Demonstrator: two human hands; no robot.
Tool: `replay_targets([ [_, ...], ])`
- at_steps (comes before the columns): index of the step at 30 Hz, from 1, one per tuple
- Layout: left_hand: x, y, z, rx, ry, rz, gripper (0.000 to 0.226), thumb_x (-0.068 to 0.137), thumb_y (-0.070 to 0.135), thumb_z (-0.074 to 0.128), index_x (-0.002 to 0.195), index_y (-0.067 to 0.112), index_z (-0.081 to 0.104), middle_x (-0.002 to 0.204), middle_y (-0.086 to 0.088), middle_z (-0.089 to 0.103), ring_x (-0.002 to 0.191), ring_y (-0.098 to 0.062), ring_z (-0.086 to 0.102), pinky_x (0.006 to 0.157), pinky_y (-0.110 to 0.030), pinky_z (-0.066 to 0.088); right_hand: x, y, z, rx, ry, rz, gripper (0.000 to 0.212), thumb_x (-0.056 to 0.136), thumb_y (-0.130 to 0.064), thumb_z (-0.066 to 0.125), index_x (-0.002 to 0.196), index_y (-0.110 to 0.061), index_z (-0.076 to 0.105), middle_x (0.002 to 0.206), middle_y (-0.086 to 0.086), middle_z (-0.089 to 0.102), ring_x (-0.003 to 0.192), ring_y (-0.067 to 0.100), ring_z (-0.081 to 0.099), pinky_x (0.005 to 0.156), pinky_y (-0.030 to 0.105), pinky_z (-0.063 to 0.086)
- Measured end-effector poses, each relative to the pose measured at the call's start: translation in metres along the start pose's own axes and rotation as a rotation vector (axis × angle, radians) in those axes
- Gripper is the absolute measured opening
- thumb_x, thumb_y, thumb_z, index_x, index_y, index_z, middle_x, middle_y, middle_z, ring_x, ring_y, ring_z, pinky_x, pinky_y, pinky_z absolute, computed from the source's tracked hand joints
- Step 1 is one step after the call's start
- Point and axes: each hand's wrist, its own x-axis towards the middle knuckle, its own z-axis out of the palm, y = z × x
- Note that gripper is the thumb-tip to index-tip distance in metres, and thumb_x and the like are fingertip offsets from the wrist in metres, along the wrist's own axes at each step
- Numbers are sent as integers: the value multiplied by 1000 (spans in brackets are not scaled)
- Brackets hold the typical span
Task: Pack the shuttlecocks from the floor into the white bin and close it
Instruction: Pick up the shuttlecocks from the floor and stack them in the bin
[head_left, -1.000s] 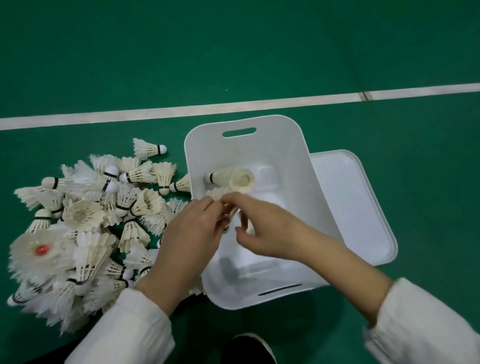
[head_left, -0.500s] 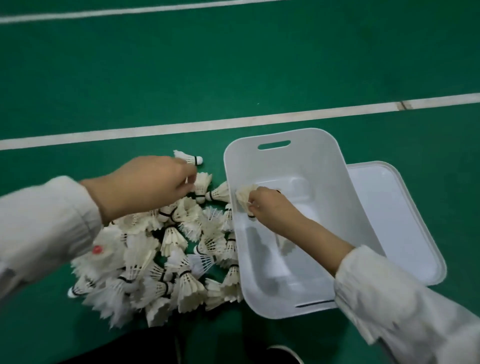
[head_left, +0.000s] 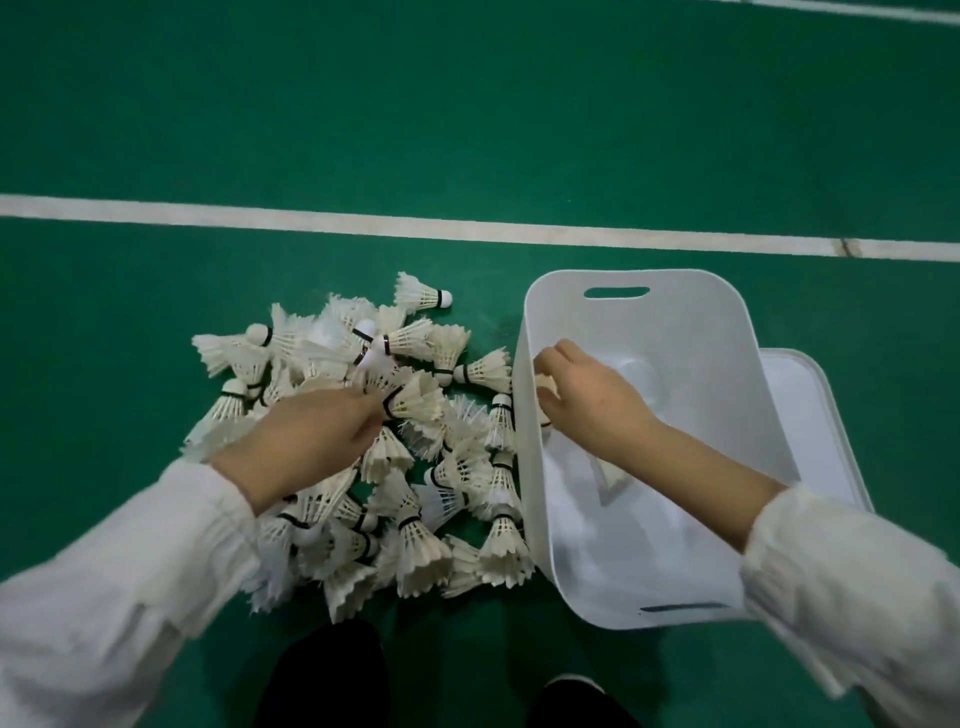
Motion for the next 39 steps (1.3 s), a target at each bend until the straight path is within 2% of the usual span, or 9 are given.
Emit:
replay_targets([
  [4,-23,2,20,-105,34,-16,22,95,35,38,104,25,54,100,8,59,82,-12,56,64,-28,47,-17,-51,-35,-75,209,-160,19,92,-15,44,102,-4,56,102,12,53,92,29,52,75,42,47],
  [10,-56,-13,26,-123,128,-54,23,95,34,38,103,21,54,99,3,59,87,-19,57,63,-31,45,-11,-118,21,29,-8,-300,19,92,-17,44,104,-7,53,106,10,52,95,27,51,78,38,46],
  [13,-70,-36,25,-164,149,-149,22,95,32,38,107,21,54,103,3,59,90,-19,56,70,-36,49,-1,-136,70,19,-164,-264,22,92,-16,44,111,-6,51,112,13,52,102,30,52,80,39,46],
  [17,-72,-53,27,-260,248,-231,26,95,27,41,117,19,52,116,1,54,99,-21,55,74,-33,47,14,-151,109,89,-194,-156,23,92,-16,43,112,-7,51,113,12,52,105,30,52,81,41,48],
  [24,-48,-38,57,-268,191,-142,27,93,25,44,116,14,51,119,-4,47,105,-22,48,76,-35,48,25,-158,130,252,-219,-121,21,90,-14,47,108,-6,52,109,12,55,98,29,55,74,32,39],
  [26,-46,-39,65,-246,156,-121,25,91,24,47,112,12,52,118,-6,45,106,-23,44,77,-34,46,26,-155,131,308,-224,-141,22,90,-13,48,110,-7,53,111,11,55,99,27,55,79,32,42],
  [30,-47,-45,71,-311,118,-70,21,87,20,57,103,6,56,113,-8,45,105,-23,42,88,-34,42,30,-151,123,502,-182,-89,36,90,-11,47,126,-10,45,126,6,48,91,10,55,77,22,44],
  [33,-51,-47,69,-356,95,-35,17,87,20,57,100,9,56,107,-4,49,102,-19,42,88,-32,40,37,-153,118,553,-239,-98,38,92,-15,50,129,-13,43,129,4,49,107,15,52,87,23,40],
  [39,-62,-48,61,-383,-50,-12,14,90,26,53,89,21,41,88,2,49,81,-17,48,70,-35,45,42,-160,109,508,-310,-120,7,86,-17,59,87,-11,55,92,12,59,75,19,51,66,34,43],
])
